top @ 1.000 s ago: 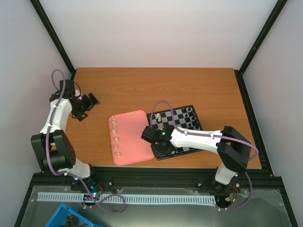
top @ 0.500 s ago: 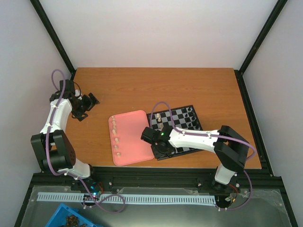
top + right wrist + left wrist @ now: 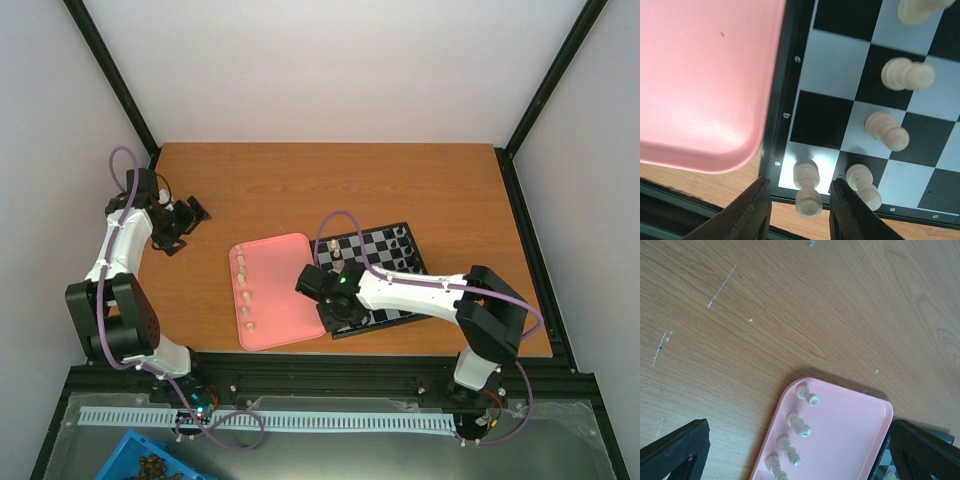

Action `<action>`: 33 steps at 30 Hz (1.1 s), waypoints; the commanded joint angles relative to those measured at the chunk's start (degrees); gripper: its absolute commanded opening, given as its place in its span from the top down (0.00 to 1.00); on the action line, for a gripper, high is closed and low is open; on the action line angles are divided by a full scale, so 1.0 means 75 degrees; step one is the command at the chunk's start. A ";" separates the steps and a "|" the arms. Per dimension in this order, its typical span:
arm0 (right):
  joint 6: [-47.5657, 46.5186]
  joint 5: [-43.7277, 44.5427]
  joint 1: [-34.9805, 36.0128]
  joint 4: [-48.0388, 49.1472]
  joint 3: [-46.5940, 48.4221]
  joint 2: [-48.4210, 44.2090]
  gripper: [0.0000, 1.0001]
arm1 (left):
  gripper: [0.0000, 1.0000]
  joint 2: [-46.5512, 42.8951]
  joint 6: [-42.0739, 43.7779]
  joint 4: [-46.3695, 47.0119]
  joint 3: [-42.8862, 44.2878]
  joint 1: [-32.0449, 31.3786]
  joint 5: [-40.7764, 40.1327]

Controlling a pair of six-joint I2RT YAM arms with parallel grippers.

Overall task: Set up the chess pieces on the board
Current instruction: Place the chess piece on the chessboard, then pick up the chess piece from the storage box.

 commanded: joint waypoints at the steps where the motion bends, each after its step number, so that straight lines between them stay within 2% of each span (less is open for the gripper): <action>1: -0.0101 0.0358 -0.0044 -0.0352 0.0674 -0.0333 0.65 | 0.00 0.0113 0.0134 0.0079 0.0194 0.0028 0.0111; 6: -0.0373 0.0227 0.0015 -0.0404 0.1289 -0.0370 0.53 | 0.00 0.0141 0.0134 0.0062 0.0238 0.0030 0.0113; 8: -0.0560 0.0069 0.0127 -0.0321 0.1657 -0.0124 0.51 | 0.00 0.0135 0.0130 0.0069 0.0226 0.0029 0.0100; 11: -0.0751 -0.0142 0.0435 -0.0148 0.2343 0.0466 0.50 | 0.00 0.0109 0.0127 0.0056 0.0238 0.0029 0.0100; 19: -0.1239 -0.0746 0.1133 0.0053 0.4708 0.2691 0.35 | 0.00 -0.0004 0.0093 0.0013 0.0304 0.0028 0.0100; 26: -0.1546 -0.1122 0.1172 0.0015 0.5760 0.3940 0.34 | 0.00 -0.0112 0.0075 -0.0005 0.0240 0.0031 0.0167; 33: -0.1596 -0.1184 0.1139 -0.0213 0.6360 0.4583 0.37 | 0.00 -0.0250 0.0063 -0.0001 0.0168 0.0028 0.0178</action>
